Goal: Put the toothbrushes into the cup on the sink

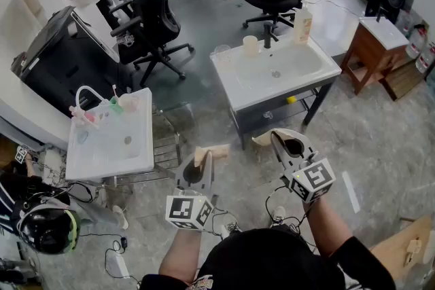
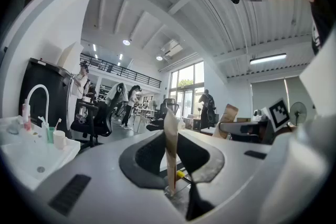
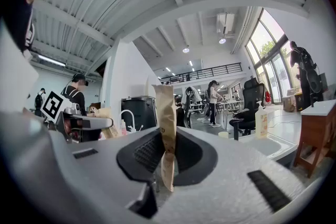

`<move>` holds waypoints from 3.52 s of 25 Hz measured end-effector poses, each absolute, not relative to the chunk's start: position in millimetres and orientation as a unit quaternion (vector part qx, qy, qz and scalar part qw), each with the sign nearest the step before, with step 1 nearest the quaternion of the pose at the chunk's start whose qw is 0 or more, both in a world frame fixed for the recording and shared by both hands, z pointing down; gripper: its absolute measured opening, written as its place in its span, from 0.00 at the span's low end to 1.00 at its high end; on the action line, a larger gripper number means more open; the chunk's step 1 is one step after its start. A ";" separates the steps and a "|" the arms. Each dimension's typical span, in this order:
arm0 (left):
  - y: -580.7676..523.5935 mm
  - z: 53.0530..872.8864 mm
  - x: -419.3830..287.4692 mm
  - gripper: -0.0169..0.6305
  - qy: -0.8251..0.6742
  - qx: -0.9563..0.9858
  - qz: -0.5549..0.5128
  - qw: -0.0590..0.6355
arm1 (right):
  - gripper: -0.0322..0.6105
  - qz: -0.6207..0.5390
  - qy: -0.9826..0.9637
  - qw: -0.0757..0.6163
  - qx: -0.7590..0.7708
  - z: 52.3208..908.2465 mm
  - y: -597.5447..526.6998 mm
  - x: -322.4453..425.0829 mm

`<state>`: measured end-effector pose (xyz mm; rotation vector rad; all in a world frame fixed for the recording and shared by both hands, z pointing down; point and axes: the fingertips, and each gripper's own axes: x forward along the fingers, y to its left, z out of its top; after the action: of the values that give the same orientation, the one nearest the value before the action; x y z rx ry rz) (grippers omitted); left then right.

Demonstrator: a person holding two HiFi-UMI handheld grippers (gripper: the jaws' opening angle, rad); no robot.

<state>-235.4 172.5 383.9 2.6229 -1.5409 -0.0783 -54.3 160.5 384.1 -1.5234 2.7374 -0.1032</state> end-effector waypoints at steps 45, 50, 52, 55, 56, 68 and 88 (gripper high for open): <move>162.8 376.9 -74.7 0.12 -0.537 0.843 -0.017 0.038 | 0.12 -0.041 0.890 0.031 -0.453 383.4 143.6 108.8; 143.2 371.9 -73.4 0.12 -0.539 0.841 -0.019 0.034 | 0.12 -0.038 0.891 0.033 -0.451 380.8 124.9 109.8; 131.7 367.3 -75.7 0.12 -0.542 0.840 -0.019 0.032 | 0.12 -0.035 0.892 0.034 -0.450 378.9 114.1 107.9; 112.9 370.8 -81.0 0.12 -0.539 0.842 -0.027 0.026 | 0.12 -0.029 0.890 0.033 -0.453 378.6 96.8 104.5; 105.6 372.5 -83.1 0.12 -0.537 0.843 -0.029 0.026 | 0.12 -0.027 0.889 0.034 -0.455 379.4 89.9 103.3; -29.1 390.7 -118.6 0.12 -0.521 0.852 -0.036 0.040 | 0.12 -0.035 0.876 0.017 -0.480 396.2 -29.8 75.6; -185.4 402.8 -183.7 0.12 -0.511 0.855 -0.054 0.073 | 0.12 -0.033 0.876 -0.017 -0.481 398.0 -185.8 -1.1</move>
<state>-183.7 -185.4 402.8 2.5674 -1.5346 -0.1607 -1.1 -185.8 398.0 -1.5280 2.7828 -0.1046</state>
